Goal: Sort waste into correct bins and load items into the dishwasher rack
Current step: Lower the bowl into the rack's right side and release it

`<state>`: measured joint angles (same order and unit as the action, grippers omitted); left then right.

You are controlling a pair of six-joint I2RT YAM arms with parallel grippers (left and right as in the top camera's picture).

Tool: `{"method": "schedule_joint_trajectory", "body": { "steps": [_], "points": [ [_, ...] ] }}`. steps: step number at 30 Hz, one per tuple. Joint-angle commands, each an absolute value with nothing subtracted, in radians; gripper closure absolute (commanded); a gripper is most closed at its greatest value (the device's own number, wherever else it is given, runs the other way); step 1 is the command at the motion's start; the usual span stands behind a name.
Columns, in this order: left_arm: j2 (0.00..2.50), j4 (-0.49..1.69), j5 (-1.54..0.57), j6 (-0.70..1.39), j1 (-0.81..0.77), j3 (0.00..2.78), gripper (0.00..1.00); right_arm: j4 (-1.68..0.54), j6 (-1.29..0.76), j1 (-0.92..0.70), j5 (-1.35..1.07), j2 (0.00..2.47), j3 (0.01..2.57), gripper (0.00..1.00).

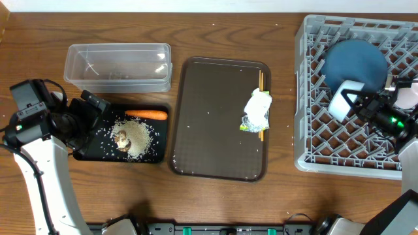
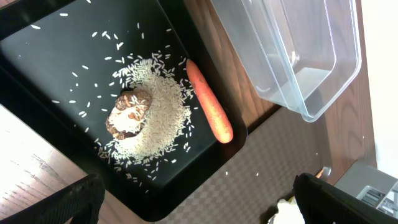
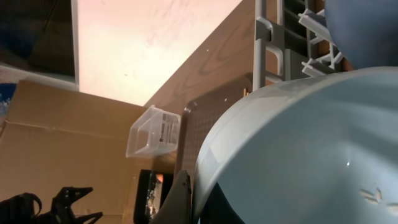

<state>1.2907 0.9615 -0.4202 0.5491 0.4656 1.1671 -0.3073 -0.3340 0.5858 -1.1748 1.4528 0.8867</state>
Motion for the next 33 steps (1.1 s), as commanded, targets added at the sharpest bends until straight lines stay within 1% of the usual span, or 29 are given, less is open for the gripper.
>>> {"method": "schedule_joint_trajectory", "body": {
  "steps": [1, 11, 16, 25, 33],
  "points": [
    [1.291, 0.963, -0.426, 0.536, 0.471, 1.177, 0.02, -0.303, -0.347, 0.577, -1.2, 1.459, 0.878, 0.99],
    [1.291, 0.963, -0.426, 0.536, 0.471, 1.177, 0.02, -0.223, -0.397, 0.486, -1.163, 1.459, 0.878, 0.99],
    [1.291, 0.963, -0.426, 0.536, 0.471, 1.177, 0.02, -0.277, -0.378, 0.471, -1.063, 1.459, 0.878, 0.99],
    [1.291, 0.963, -0.426, 0.536, 0.471, 1.177, 0.02, -0.35, -0.324, 0.472, -0.962, 1.459, 0.878, 0.99],
    [1.291, 0.963, -0.426, 0.536, 0.471, 1.177, 0.02, -0.361, -0.324, 0.473, -0.953, 1.459, 0.878, 0.99]
  ]
}}
